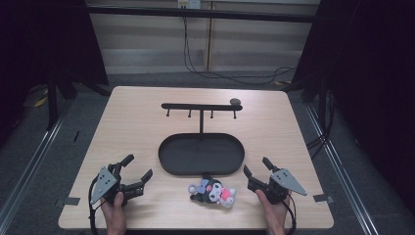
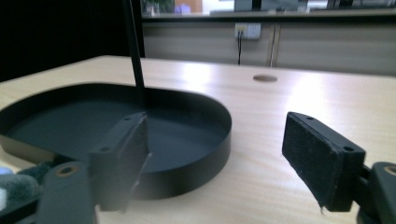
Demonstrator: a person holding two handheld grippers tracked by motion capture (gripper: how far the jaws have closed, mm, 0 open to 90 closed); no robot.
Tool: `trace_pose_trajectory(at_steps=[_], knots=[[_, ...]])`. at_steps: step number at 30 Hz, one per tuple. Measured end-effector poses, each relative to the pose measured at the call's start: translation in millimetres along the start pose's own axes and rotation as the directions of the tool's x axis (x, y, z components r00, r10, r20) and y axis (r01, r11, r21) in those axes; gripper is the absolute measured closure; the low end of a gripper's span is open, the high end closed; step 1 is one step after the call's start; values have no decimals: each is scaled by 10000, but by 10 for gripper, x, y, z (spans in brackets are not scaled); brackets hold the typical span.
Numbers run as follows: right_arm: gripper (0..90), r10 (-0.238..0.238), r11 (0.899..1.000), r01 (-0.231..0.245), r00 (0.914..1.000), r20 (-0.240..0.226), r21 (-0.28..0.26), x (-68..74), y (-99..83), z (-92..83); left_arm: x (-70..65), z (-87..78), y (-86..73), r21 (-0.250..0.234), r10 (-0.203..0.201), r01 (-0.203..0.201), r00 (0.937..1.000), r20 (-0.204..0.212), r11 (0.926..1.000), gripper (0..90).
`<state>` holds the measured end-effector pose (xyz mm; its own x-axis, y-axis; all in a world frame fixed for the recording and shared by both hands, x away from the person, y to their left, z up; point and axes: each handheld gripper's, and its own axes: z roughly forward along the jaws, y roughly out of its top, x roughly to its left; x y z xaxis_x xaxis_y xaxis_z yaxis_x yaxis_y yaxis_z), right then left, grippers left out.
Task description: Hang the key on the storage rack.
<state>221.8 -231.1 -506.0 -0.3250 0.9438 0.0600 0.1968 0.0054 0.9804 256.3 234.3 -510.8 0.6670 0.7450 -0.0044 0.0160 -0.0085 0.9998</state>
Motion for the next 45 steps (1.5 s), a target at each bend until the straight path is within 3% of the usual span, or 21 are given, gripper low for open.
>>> trace_pose_trajectory(at_steps=[6,9,11,15,19,21,25,26,27,28,29,30,35,36,37,38,39,41,45], knots=[[283,-268,9992,280,9986,-453,278,89,78,-14,-1,0,0,-8,-6,6,10000,-4,10000,152],[289,-545,9967,561,9981,-275,586,86,110,-20,0,0,0,-4,5,-5,10000,5,10000,152],[317,-324,9967,356,9985,-440,732,64,126,-30,0,0,0,-3,1,-1,10000,-2,10000,152],[325,-405,9909,457,9982,-433,1267,71,168,-33,-1,0,0,-5,-5,5,10000,-4,10000,152],[338,-180,9848,334,9957,-912,1703,94,274,-30,-1,0,0,-11,-14,14,10000,-9,10000,152],[368,-212,9767,502,9901,-1388,2088,112,352,-6,0,0,0,-1,3,-3,10000,4,10000,152],[378,-329,9723,691,9863,-1619,2234,140,414,4,-1,0,0,-2,-3,3,10000,-4,10000,152],[409,-301,9666,769,9813,-1900,2443,142,457,21,0,0,0,-2,1,-1,10000,3,10000,152],[409,-301,9666,769,9813,-1900,2443,142,457,21,0,0,0,-2,1,-1,10000,3,10000,152],[418,-267,9586,866,9758,-2169,2712,139,499,52,-1,0,0,-4,-6,6,10000,-4,10000,152],[418,-267,9586,866,9758,-2169,2712,139,499,52,-1,0,0,-4,-6,6,10000,-4,10000,152],[434,-207,9500,913,9726,-2316,2987,136,544,90,-1,0,0,-4,-5,5,10000,-3,10000,152],[458,-215,9385,1107,9641,-2647,3270,154,631,135,0,0,0,-1,1,-1,10000,4,10000,152],[487,-228,9299,1230,9599,-2794,3467,162,669,161,-1,0,0,-6,-7,7,10000,-5,10000,152],[487,-228,9299,1230,9599,-2794,3467,162,669,161,-1,0,0,-6,-7,7,10000,-5,10000,152],[500,-203,9178,1380,9527,-3033,3722,173,695,189,-1,0,0,-3,-6,6,10000,-3,10000,152],[500,-203,9178,1380,9527,-3033,3722,173,695,189,-1,0,0,-3,-6,6,10000,-3,10000,152],[509,-348,9041,1690,9446,-3265,3925,206,729,203,-1,0,0,-3,-6,6,10000,-3,10000,152],[516,-458,9019,1875,9373,-3456,3891,246,782,201,-1,0,0,-3,-6,6,10000,-4,10000,152]])
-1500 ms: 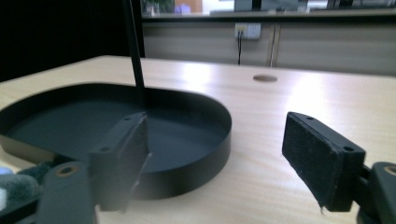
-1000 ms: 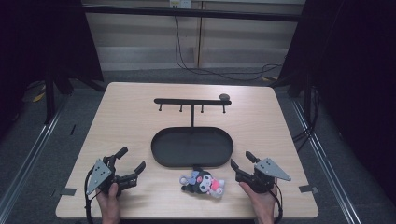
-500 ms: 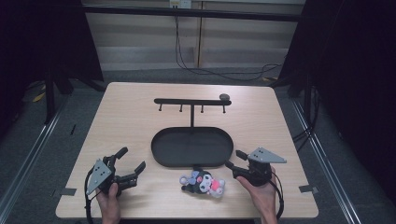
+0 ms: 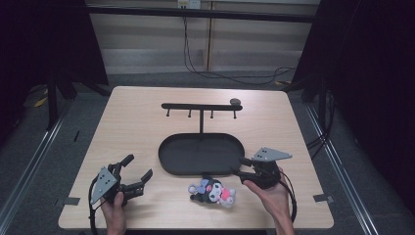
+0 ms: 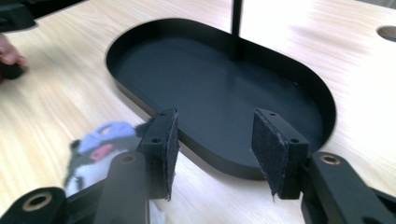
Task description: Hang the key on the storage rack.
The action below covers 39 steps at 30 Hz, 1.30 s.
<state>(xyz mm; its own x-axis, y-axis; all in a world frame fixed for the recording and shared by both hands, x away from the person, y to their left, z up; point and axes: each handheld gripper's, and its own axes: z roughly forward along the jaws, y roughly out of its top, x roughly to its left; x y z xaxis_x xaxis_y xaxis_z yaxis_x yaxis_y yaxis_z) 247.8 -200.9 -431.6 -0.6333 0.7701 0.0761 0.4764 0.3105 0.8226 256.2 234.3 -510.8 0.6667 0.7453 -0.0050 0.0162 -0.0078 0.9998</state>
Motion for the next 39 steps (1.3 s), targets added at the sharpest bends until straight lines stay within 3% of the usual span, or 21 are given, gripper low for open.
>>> trace_pose_trajectory(at_steps=[1,6,7,11,19,23,24,26,28,29,30,31,34,39], knots=[[504,-205,9997,204,9998,80,158,27,44,11,1,0,0,6,16,-16,10000,10,10000,152],[513,-295,9977,318,9987,-406,593,56,136,46,1,1,0,2,3,-3,10000,5,10000,152],[502,-293,9949,353,9975,-642,945,62,185,81,1,0,0,7,12,-12,10000,7,10000,152],[504,-384,9868,512,9956,-853,1533,78,280,143,0,0,0,1,-2,2,10000,1,10000,152],[498,-349,9756,624,9907,-1316,2106,91,393,230,1,0,0,0,8,-8,10000,10,10000,152],[539,-547,9514,1132,9773,-2046,2865,160,504,333,0,0,0,3,3,-3,10000,2,10000,152],[539,-547,9514,1132,9773,-2046,2865,160,504,333,0,0,0,3,3,-3,10000,2,10000,152],[576,-483,9305,1315,9693,-2412,3418,195,564,398,1,0,0,1,5,-5,10000,8,10000,152],[593,-525,9257,1407,9671,-2490,3511,202,579,417,1,0,0,-1,6,-6,10000,6,10000,152],[620,-432,9184,1460,9609,-2736,3678,211,604,446,0,0,0,1,4,-4,10000,0,10000,152],[620,-432,9184,1460,9609,-2736,3678,211,604,446,0,0,0,1,4,-4,10000,0,10000,152],[636,-476,9092,1563,9598,-2767,3859,223,625,471,1,0,0,2,10,-10,10000,8,10000,152],[675,-505,9030,1644,9581,-2819,3969,231,645,496,1,0,0,4,14,-14,10000,11,10000,152],[737,-771,8742,2122,9487,-3066,4368,290,707,615,1,0,0,4,12,-12,10000,8,10000,152]])
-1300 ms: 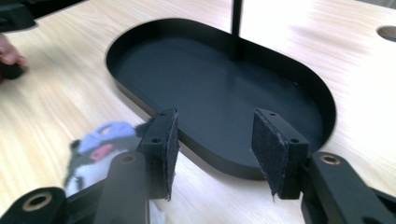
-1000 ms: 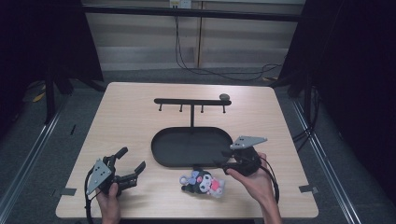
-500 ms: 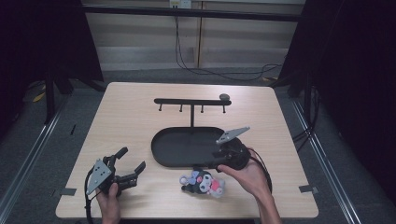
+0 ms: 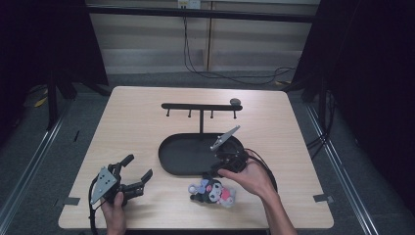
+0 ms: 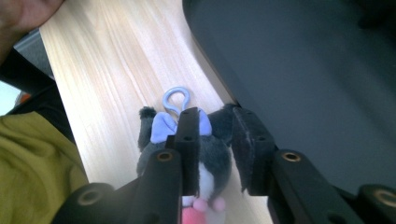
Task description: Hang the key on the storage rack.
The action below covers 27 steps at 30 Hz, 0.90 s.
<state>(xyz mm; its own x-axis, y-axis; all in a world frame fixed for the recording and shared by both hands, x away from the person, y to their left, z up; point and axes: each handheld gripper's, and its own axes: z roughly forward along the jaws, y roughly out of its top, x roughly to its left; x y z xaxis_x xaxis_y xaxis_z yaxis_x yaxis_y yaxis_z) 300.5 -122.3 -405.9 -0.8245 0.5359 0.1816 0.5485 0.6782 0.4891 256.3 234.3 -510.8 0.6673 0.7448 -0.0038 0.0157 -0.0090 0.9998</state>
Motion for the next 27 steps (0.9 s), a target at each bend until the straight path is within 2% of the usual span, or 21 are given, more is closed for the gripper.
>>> trace_pose_trajectory(at_steps=[3,4,7,9,11,13,15,18,20,21,22,23,24,25,26,27], knots=[[764,-86,9996,87,9999,-69,271,19,43,38,0,0,0,-2,-3,3,10000,-4,10000,152],[759,-234,9979,248,9995,-228,599,35,87,73,-1,0,0,-5,-9,9,10000,-7,10000,152],[781,-191,9964,224,9990,-409,819,49,130,91,0,0,0,-2,-3,3,10000,0,10000,152],[778,-215,9944,267,9984,-513,1019,63,175,118,0,0,0,1,1,-1,10000,1,10000,152],[755,-394,9876,506,9962,-772,1485,93,237,177,0,0,0,0,-3,3,10000,0,10000,152],[740,-467,9859,588,9958,-793,1568,101,256,197,-1,-1,0,-4,-10,10,10000,-8,10000,152],[725,-665,9799,814,9940,-864,1822,119,313,268,-1,0,0,-4,-11,11,10000,-9,10000,152],[727,-696,9743,835,9949,-730,2093,134,353,328,0,0,0,-1,-3,3,10000,-2,10000,152],[736,-939,9624,1092,9929,-727,2486,146,404,433,-1,0,0,-4,-11,11,10000,-8,10000,152],[736,-939,9624,1092,9929,-727,2486,146,404,433,-1,0,0,-4,-11,11,10000,-8,10000,152],[738,-978,9563,1178,9914,-871,2674,144,433,489,-1,-1,0,-4,-10,10,10000,-7,10000,152],[738,-978,9563,1178,9914,-871,2674,144,433,489,-1,-1,0,-4,-10,10,10000,-7,10000,152],[733,-1021,9495,1254,9903,-947,2875,142,455,543,-1,0,0,-5,-10,10,10000,-6,10000,152],[733,-1021,9495,1254,9903,-947,2875,142,455,543,-1,0,0,-5,-10,10,10000,-6,10000,152],[722,-999,9416,1290,9891,-1080,3109,145,478,585,-1,0,0,-6,-11,11,10000,-8,10000,152],[722,-999,9416,1290,9891,-1080,3109,145,478,585,-1,0,0,-6,-11,11,10000,-8,10000,152]])
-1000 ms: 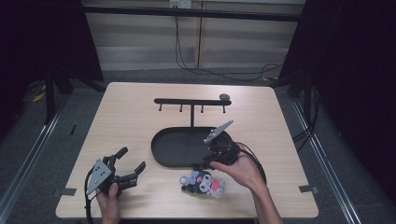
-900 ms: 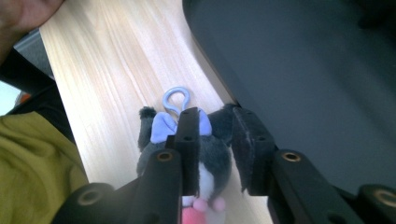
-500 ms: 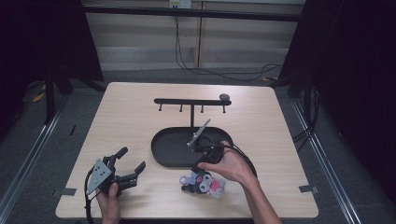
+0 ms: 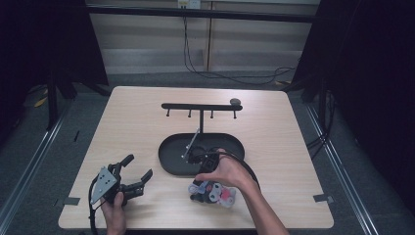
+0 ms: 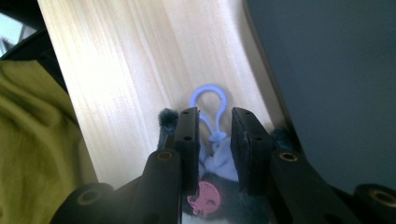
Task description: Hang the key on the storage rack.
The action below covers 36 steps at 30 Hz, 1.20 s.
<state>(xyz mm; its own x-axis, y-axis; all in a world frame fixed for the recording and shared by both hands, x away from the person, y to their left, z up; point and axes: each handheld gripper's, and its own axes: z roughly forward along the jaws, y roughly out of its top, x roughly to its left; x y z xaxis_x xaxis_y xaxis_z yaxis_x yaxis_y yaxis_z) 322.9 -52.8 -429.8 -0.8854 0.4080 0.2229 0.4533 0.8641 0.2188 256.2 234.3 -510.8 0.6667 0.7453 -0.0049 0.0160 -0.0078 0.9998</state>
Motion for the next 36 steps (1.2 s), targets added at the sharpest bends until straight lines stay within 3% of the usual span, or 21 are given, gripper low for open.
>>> trace_pose_trajectory(at_steps=[1,9,17,22,28,31,36], knots=[[712,-26,9996,23,10000,80,291,-4,37,30,0,0,0,-5,-4,4,10000,-1,10000,152],[729,-137,9931,161,9997,-212,1161,-67,145,173,0,0,0,-1,-4,4,10000,-2,10000,152],[711,-287,9839,344,9990,-351,1756,-78,188,286,0,-1,0,-2,-2,2,10000,-1,10000,152],[709,-335,9794,429,9982,-506,1974,-104,161,362,0,0,0,-9,-8,8,10000,-2,10000,152],[779,-444,9754,550,9976,-540,2135,-102,150,411,0,0,0,-8,-1,1,10000,0,10000,152],[821,-794,9733,825,9966,-234,2140,-76,174,432,0,0,0,-4,4,-4,10000,6,10000,152],[826,-900,9693,939,9956,-275,2274,-59,210,451,0,-1,0,-5,2,-2,10000,29,10000,152]])
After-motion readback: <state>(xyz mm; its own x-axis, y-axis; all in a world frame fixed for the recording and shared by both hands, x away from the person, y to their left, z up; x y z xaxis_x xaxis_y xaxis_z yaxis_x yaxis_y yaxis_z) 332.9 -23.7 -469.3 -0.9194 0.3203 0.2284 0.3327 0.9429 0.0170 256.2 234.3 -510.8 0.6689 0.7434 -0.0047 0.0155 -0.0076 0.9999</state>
